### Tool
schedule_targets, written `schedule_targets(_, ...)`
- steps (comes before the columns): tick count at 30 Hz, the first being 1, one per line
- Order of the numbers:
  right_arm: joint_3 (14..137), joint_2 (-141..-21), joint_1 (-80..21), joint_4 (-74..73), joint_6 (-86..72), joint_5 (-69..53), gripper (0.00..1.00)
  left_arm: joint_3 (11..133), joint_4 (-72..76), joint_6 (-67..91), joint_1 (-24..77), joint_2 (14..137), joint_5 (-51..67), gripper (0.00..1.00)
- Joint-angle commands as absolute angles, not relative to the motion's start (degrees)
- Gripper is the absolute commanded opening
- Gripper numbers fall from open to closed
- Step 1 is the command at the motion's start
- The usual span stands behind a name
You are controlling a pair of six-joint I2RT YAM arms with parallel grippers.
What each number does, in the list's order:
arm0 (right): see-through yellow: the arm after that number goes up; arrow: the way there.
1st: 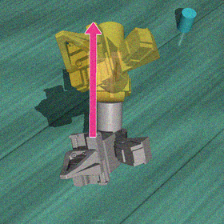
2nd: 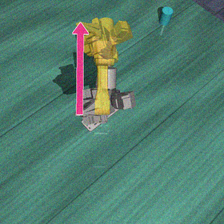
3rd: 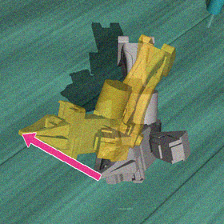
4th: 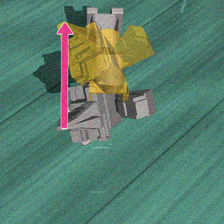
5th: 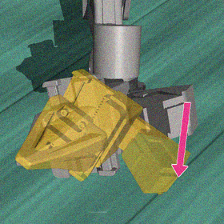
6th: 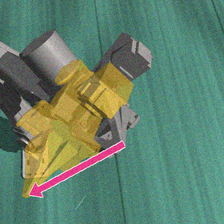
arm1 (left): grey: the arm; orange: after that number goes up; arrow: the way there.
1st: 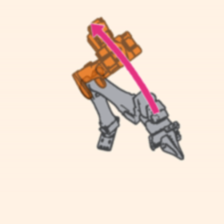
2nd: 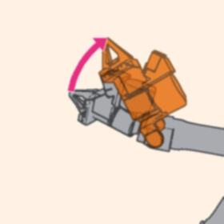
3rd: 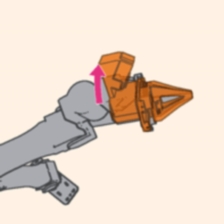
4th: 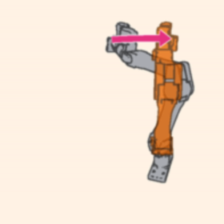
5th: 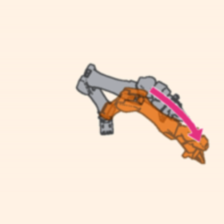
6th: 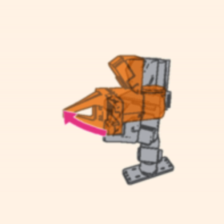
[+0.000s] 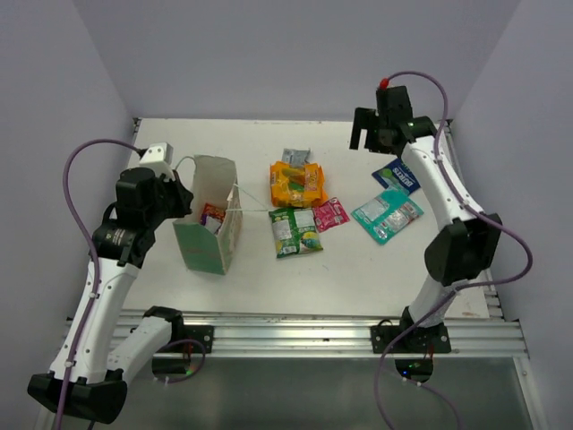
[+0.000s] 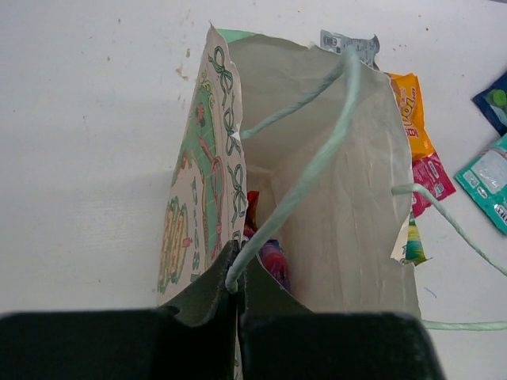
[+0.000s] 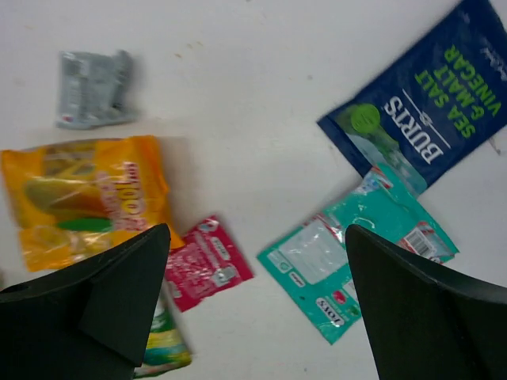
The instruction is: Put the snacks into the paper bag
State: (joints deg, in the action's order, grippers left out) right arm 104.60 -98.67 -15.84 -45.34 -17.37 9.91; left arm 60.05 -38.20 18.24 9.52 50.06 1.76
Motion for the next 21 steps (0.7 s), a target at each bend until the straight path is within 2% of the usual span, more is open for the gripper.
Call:
schedule_targets(1, 99.6, -104.7, -12.6, -42.6, -15.6, 14.0, 0.97, 59.3, -36.5, 17.7, 9.8, 49.5, 1.4, 0.00)
schedule_targets(10, 105.2, -120.0, -6.3, -41.0, -14.1, 15.6, 0.96, 60.6, -36.8, 17.2, 9.8, 49.7, 0.3, 0.00)
schedule_targets(21, 114.2, -132.1, -2.1, -41.7, -14.3, 17.8, 0.96, 62.0, -38.5, 16.8, 9.8, 50.3, -1.9, 0.00)
